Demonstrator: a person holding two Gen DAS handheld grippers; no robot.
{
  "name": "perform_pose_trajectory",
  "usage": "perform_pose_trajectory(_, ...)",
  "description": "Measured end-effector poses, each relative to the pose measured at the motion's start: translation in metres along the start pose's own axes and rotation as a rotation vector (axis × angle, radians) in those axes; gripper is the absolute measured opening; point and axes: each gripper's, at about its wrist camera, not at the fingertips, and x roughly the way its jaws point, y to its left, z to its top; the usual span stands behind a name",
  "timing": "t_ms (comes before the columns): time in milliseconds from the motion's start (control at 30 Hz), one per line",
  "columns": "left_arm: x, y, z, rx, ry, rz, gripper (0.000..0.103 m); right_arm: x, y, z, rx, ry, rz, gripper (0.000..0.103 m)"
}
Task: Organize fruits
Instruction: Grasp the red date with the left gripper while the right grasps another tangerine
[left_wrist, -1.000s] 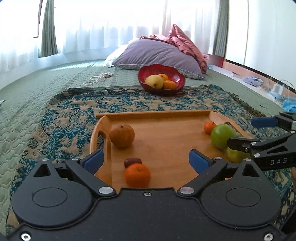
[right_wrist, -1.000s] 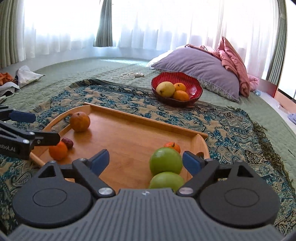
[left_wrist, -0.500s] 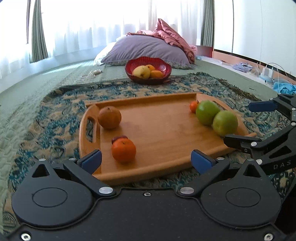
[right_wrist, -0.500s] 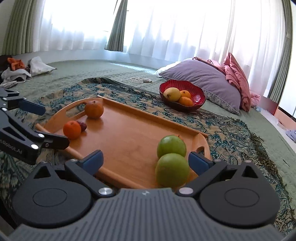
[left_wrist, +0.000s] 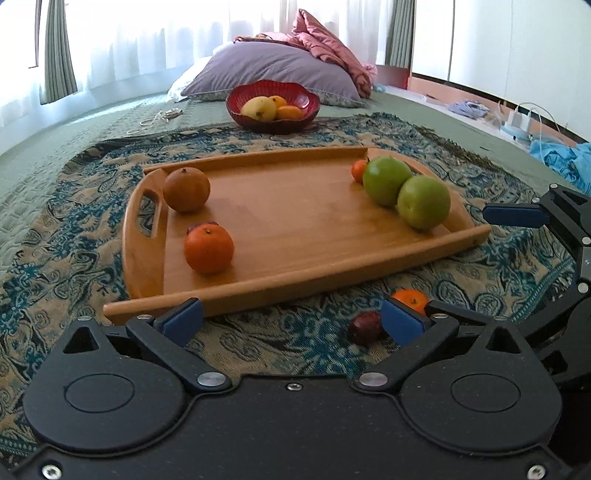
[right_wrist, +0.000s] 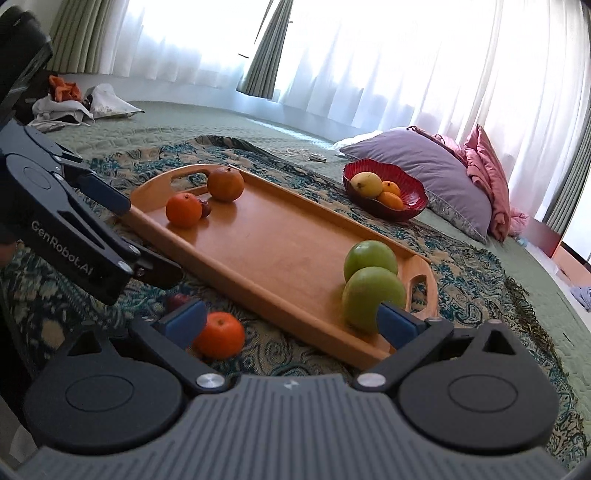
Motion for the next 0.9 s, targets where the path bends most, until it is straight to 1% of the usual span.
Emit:
perform_pose_trajectory(67, 0.001, -0.003, -0.002, 0.011, 0.001, -0.003, 0.103, -0.001, 0.002, -0.004, 0.013, -0.002, 0.004, 0.103)
perform_pose_trajectory(167, 0.002, -0.007, -0.002, 0.028, 0.017, -0.027, 0.101, -0.001, 0.004, -0.008, 0.039, 0.005, 0.025, 0.100)
perform_pose_trajectory(233, 0.004, -0.010, -0.001, 0.035, 0.037, -0.052, 0.094, -0.001, 0.006, -0.012, 0.051, 0.012, 0.030, 0.093)
perform_pose_trajectory(300, 0.006, -0.011, -0.001, 0.040, 0.048, -0.072, 0.085, -0.001, 0.008, -0.014, 0.057, 0.017, 0.037, 0.089)
perform_pose_trajectory(333, 0.007, -0.012, -0.001, 0.043, 0.056, -0.081, 0.082, -0.002, 0.009, -0.016, 0.059, 0.017, 0.043, 0.086)
perform_pose_trajectory(367, 0.009, -0.013, -0.001, 0.046, 0.064, -0.093, 0.075, -0.002, 0.009, -0.017, 0.061, 0.018, 0.048, 0.085)
perform_pose_trajectory(400, 0.010, -0.014, -0.002, 0.047, 0.069, -0.103, 0.066, -0.002, 0.010, -0.018, 0.062, 0.021, 0.054, 0.083)
perform_pose_trajectory(433, 0.011, -0.015, -0.002, 0.049, 0.075, -0.117, 0.060, -0.002, 0.011, -0.019, 0.062, 0.021, 0.057, 0.081)
perform_pose_trajectory(467, 0.012, -0.017, -0.002, 0.050, 0.082, -0.131, 0.047, -0.003, 0.011, -0.020, 0.063, 0.021, 0.060, 0.080)
perform_pose_trajectory(500, 0.014, -0.018, -0.002, 0.050, 0.092, -0.149, 0.039, -0.003, 0.011, -0.019, 0.064, 0.022, 0.064, 0.077)
perform_pose_trajectory(533, 0.015, -0.019, -0.002, 0.049, 0.100, -0.161, 0.036, -0.003, 0.011, -0.020, 0.070, 0.024, 0.071, 0.075)
perform_pose_trajectory(600, 0.016, -0.022, -0.003, 0.056, 0.094, -0.168, 0.026, -0.003, 0.011, -0.020, 0.084, 0.025, 0.087, 0.071)
perform_pose_trajectory(667, 0.015, -0.025, -0.002, 0.072, 0.086, -0.168, 0.023, -0.002, 0.012, -0.021, 0.097, 0.024, 0.102, 0.068)
perform_pose_trajectory(733, 0.015, -0.027, -0.002, 0.073, 0.083, -0.173, 0.023, -0.001, 0.013, -0.021, 0.098, 0.026, 0.103, 0.064)
perform_pose_trajectory(800, 0.015, -0.027, 0.000, 0.068, 0.080, -0.182, 0.023, 0.001, 0.014, -0.022, 0.104, 0.027, 0.109, 0.064)
perform_pose_trajectory(900, 0.018, -0.026, 0.001, 0.056, 0.080, -0.174, 0.023, 0.004, 0.014, -0.020, 0.127, 0.028, 0.118, 0.060)
